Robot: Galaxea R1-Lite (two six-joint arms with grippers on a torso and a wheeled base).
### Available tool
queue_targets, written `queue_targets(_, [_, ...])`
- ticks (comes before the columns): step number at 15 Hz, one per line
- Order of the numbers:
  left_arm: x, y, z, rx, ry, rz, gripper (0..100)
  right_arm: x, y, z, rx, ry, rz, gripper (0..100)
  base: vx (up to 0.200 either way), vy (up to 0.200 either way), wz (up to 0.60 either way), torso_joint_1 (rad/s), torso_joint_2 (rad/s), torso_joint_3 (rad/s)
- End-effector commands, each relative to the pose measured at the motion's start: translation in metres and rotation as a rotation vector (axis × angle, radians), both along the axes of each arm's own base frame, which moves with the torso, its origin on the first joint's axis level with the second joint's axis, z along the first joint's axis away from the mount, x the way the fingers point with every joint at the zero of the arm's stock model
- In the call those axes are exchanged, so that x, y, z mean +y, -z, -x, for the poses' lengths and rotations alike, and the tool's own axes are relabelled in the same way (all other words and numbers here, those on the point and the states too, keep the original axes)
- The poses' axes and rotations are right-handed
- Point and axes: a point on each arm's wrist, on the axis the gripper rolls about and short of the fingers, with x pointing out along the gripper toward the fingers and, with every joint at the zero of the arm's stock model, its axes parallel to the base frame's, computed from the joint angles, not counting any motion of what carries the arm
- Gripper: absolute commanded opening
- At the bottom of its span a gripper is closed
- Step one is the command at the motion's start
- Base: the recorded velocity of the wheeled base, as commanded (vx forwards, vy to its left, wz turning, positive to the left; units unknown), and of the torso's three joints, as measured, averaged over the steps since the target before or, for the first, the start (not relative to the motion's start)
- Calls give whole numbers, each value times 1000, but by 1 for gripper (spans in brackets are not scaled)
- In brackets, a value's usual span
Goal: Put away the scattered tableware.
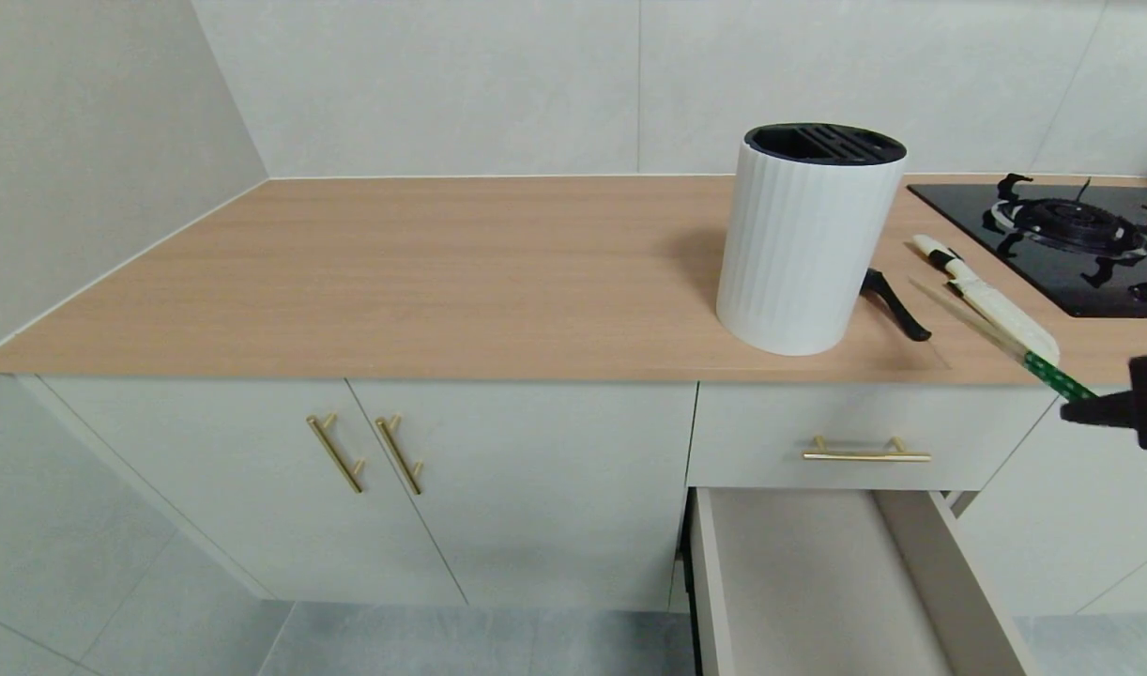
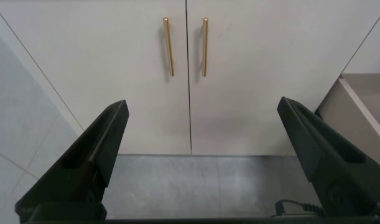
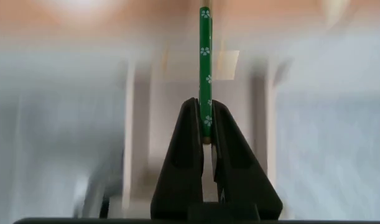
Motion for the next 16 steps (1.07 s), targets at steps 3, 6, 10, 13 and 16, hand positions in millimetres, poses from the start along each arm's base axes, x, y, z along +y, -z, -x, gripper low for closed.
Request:
queue_targets(3, [0,0,0,0,0,0,100,-11,4,68,41,-203,68,0,0,0,0,0,0,0])
queue_targets(6, [0,0,0,0,0,0,100,-12,12,76,45,-271,107,0,0,0,0,0,0,0])
queue_targets(10, [0,0,0,0,0,0,100,-10,32,70,56,-332,167,0,0,0,0,0,0,0])
queue_targets(13, [0,0,0,0,0,0,100,-10,44,72,72,-398,232,0,0,0,0,-133,289,157])
queue_targets(16, [0,0,0,0,0,0,100,-6,53,71,70,-459,234,0,0,0,0,-194,450,240])
